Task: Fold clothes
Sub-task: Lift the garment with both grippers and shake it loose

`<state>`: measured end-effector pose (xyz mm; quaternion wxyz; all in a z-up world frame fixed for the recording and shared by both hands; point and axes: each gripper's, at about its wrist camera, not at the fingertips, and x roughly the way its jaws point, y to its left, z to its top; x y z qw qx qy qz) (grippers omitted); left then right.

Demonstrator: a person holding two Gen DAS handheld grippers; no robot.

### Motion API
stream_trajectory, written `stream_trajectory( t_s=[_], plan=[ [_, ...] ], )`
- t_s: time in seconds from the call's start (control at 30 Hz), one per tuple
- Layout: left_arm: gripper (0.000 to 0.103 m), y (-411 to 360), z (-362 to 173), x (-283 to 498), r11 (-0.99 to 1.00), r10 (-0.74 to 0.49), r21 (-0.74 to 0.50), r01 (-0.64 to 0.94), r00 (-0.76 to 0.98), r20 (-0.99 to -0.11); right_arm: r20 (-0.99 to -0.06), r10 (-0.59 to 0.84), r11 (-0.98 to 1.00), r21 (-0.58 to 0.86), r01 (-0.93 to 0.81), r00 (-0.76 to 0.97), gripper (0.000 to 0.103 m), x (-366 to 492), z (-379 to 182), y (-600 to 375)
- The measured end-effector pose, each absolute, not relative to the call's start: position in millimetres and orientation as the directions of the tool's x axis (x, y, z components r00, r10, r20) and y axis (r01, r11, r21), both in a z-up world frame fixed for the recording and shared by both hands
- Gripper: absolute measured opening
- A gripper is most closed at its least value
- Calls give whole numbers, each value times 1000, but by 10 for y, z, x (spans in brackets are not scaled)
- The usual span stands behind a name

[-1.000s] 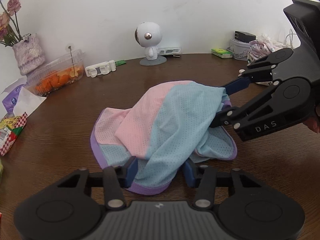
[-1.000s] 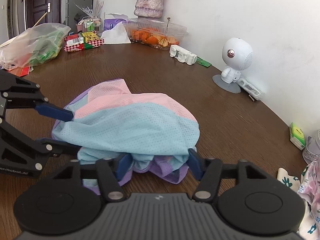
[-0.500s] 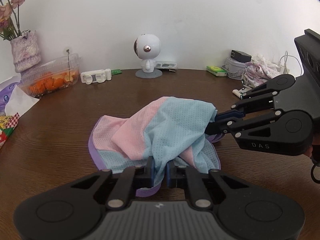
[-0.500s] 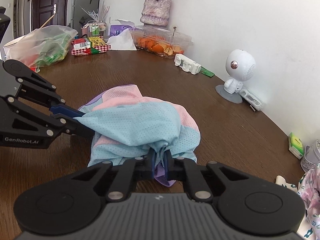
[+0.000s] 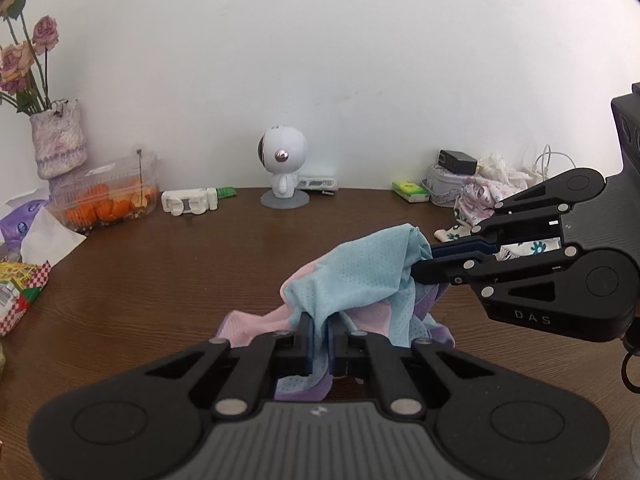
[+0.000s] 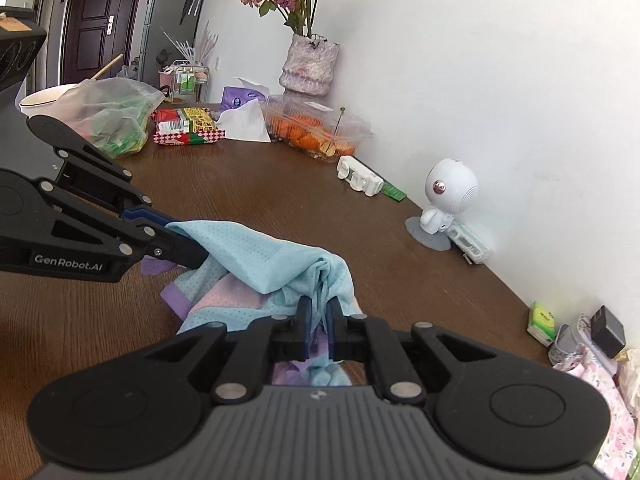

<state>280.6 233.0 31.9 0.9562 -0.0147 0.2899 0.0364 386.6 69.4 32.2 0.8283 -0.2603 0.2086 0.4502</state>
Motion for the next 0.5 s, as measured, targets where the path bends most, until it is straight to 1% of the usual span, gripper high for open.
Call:
stream_trajectory(
  t_s=[0.3, 0.5],
  plan=[
    [5, 1879, 926, 2445, 999, 30, 26, -21, 895, -446, -490, 624, 518, -325, -791, 609, 6, 3475, 931, 169],
    [5, 1367, 1262, 2041, 996, -46, 48, 69, 928, -369, -425, 599, 568, -371, -734, 678, 6, 3074, 1340, -420]
  ],
)
